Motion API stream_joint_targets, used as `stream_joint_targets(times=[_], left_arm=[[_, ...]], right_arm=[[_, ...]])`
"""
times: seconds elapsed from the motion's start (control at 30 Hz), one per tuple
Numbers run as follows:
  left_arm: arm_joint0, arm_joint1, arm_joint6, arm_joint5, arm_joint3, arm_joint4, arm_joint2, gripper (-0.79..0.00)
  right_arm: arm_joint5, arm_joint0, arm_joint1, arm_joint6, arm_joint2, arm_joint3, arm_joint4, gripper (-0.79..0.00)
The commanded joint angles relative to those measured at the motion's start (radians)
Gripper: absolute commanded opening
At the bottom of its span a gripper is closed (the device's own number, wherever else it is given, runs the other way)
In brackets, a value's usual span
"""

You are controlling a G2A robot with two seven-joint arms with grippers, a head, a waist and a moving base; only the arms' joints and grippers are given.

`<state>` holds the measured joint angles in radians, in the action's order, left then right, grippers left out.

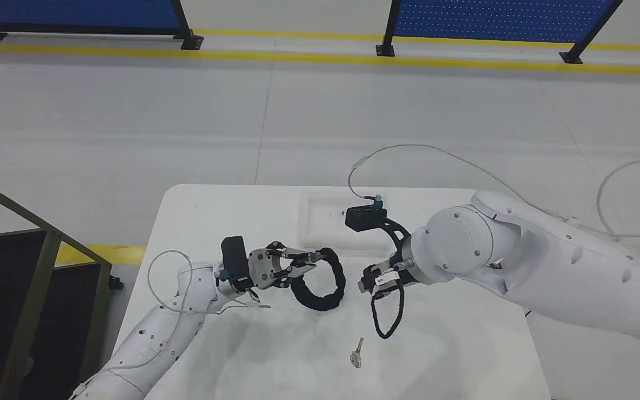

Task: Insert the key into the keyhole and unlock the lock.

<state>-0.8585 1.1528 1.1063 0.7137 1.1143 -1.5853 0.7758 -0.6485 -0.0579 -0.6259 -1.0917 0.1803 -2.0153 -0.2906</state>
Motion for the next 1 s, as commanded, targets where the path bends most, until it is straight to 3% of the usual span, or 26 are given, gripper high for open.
stream_joint_targets(times=[0.0, 0.2, 0.47, 0.8, 0.97], left_arm=[[-0.020, -0.012, -0.003, 0.003, 0.019, -0.001, 0.022, -0.785], [-0.074, -0.049, -0.031, 0.031, 0.087, 0.009, 0.083, -0.785], [-0.130, -0.101, -0.099, 0.099, 0.173, 0.055, 0.158, -0.785], [-0.184, -0.155, -0.187, 0.187, 0.260, 0.119, 0.224, -0.785], [-0.193, -0.164, -0.200, 0.200, 0.278, 0.137, 0.233, -0.785]], right_arm=[[0.009, -0.018, 0.005, -0.022, -0.010, -0.007, 0.032, -0.785], [0.083, -0.126, 0.000, -0.124, -0.010, -0.031, 0.268, -0.785], [0.147, -0.305, -0.028, -0.079, -0.010, 0.000, 0.495, -0.785], [0.148, -0.374, -0.048, -0.015, -0.006, 0.009, 0.564, -0.785], [0.148, -0.374, -0.048, -0.015, -0.006, 0.009, 0.564, -0.785]])
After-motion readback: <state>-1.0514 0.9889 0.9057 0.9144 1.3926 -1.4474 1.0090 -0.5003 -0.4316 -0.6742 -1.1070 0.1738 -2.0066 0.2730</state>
